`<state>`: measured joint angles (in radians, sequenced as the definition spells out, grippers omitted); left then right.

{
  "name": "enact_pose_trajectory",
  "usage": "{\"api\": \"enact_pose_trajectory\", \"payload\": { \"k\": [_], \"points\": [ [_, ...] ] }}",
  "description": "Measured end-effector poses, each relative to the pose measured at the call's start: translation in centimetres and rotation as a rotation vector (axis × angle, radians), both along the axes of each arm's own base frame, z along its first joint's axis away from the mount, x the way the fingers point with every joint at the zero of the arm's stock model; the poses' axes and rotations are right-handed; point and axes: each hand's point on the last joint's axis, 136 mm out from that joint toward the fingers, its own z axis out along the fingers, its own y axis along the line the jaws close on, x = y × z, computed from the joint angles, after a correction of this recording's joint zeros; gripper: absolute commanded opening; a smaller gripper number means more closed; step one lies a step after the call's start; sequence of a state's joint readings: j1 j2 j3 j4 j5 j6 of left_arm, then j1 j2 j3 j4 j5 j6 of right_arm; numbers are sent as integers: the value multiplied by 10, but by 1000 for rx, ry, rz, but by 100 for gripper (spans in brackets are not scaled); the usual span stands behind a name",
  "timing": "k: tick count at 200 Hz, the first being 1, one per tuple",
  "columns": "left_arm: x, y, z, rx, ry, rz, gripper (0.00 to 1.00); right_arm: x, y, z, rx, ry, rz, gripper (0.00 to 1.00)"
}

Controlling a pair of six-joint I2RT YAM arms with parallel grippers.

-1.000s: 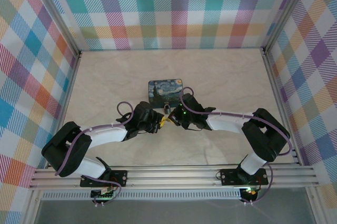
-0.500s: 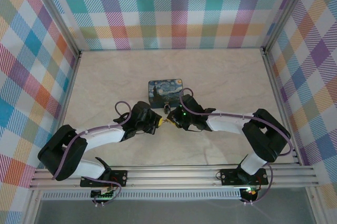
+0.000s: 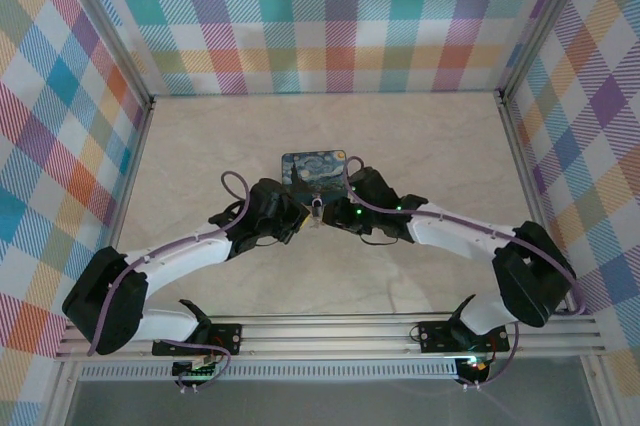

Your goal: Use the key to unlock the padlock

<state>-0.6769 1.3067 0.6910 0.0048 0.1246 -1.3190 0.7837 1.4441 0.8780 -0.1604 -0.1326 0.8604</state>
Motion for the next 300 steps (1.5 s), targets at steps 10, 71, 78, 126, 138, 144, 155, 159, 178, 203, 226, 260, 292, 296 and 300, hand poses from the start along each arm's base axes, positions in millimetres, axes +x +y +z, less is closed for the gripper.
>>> {"api": "enact_pose_trajectory", "payload": {
  "k": [10,71,78,126,138,144,155,159,178,203,226,260,292,296,300],
  "points": [
    [1,-4,7,16,-34,-51,0,-5,-2,9,-1,-29,44,38],
    [-1,-34,30,62,-183,-389,0,-40,-9,31,83,-116,280,34],
    [-2,-35,30,69,-198,-418,0,-41,-12,29,86,-108,279,36],
    [-6,-30,45,50,-328,-573,0,-44,-25,41,210,-120,240,42],
    [-5,-28,49,29,-364,-595,0,-44,-22,46,248,-127,243,42],
    [-5,-27,50,18,-377,-603,0,-44,-20,49,267,-129,247,42],
    [-5,-25,51,4,-391,-618,0,-44,-17,52,301,-126,253,42],
    [-5,-25,52,-2,-396,-625,0,-44,-15,53,312,-124,254,42],
    [-6,-26,57,-17,-430,-658,0,-39,-7,53,350,-113,257,42],
    [-12,-28,61,-35,-459,-706,0,-32,0,46,367,-99,255,40],
    [-17,-31,63,-51,-473,-741,0,-26,1,41,370,-91,246,39],
    [-21,-32,65,-68,-481,-765,0,-23,1,45,380,-114,245,39],
    [-22,-33,66,-78,-482,-773,0,-23,2,44,381,-118,255,37],
    [-22,-33,67,-79,-483,-774,0,-23,2,43,380,-118,257,37],
    [-22,-33,67,-81,-486,-774,0,-23,3,42,380,-116,258,37]
  ]
}}
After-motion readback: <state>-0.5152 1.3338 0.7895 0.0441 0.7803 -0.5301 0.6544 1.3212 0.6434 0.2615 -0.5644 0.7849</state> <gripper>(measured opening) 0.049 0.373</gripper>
